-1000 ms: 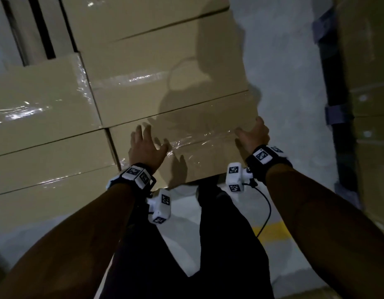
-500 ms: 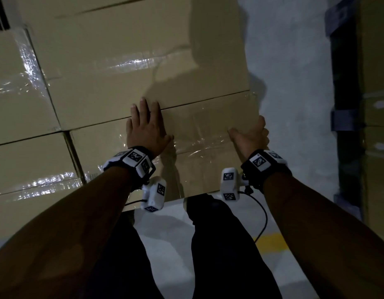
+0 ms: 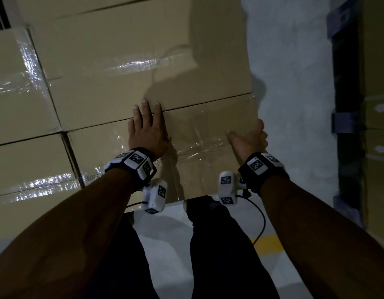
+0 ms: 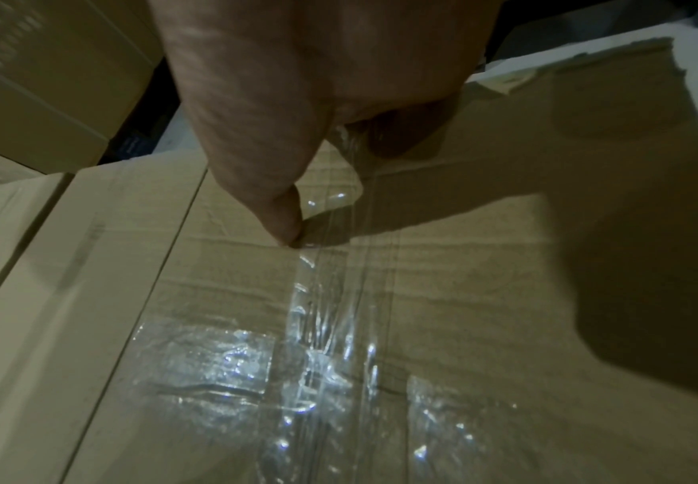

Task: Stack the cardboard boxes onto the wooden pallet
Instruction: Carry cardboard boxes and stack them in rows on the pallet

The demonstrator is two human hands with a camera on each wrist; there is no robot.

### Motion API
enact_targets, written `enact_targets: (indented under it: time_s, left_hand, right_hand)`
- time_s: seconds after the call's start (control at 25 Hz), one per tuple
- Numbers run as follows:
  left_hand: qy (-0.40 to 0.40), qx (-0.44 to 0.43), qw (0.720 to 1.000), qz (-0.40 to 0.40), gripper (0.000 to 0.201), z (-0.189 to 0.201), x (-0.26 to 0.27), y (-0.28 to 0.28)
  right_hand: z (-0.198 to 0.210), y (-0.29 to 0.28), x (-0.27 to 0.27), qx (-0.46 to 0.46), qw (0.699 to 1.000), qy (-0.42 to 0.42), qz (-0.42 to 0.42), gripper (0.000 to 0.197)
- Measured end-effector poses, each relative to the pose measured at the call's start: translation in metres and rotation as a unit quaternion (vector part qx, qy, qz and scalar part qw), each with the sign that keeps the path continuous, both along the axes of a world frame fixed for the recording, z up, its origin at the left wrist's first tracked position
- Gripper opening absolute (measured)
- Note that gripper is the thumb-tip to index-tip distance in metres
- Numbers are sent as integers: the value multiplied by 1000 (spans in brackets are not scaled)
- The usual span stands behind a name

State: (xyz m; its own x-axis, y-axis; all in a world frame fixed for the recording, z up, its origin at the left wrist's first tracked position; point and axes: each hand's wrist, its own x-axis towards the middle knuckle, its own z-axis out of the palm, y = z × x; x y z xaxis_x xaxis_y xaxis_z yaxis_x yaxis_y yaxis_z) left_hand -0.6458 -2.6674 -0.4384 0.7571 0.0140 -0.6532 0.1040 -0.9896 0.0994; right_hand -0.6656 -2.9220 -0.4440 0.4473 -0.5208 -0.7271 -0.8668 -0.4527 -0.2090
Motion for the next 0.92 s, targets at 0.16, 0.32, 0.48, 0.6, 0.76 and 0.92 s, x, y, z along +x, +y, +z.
enact_targets:
  time_s: [0.16, 0.32, 0.48, 0.6, 0.76, 0.92]
  left_hand:
    - [0, -3, 1000, 0, 96, -2, -1, 1]
    - [-5, -17, 1000, -8, 90, 4, 3, 7]
    - [-13, -16, 999, -27, 69, 29, -3, 27]
    - [-19, -8, 999, -34, 54, 66, -26, 50]
    - [-25, -4, 999, -41, 53, 124, -61, 101]
    - [-37, -2, 998, -54, 51, 172, -97, 152]
  right_hand:
    - [-2, -1, 1, 2, 1000, 2, 3, 101]
    - [4, -1, 1, 7, 1000, 22, 20, 107]
    - [31, 18, 0, -19, 995, 48, 85, 99]
    - [68, 52, -10, -12, 988, 60, 143, 88]
    - [123, 113, -38, -11, 971, 47, 236, 77]
    - [165, 171, -72, -23, 957, 27, 286, 74]
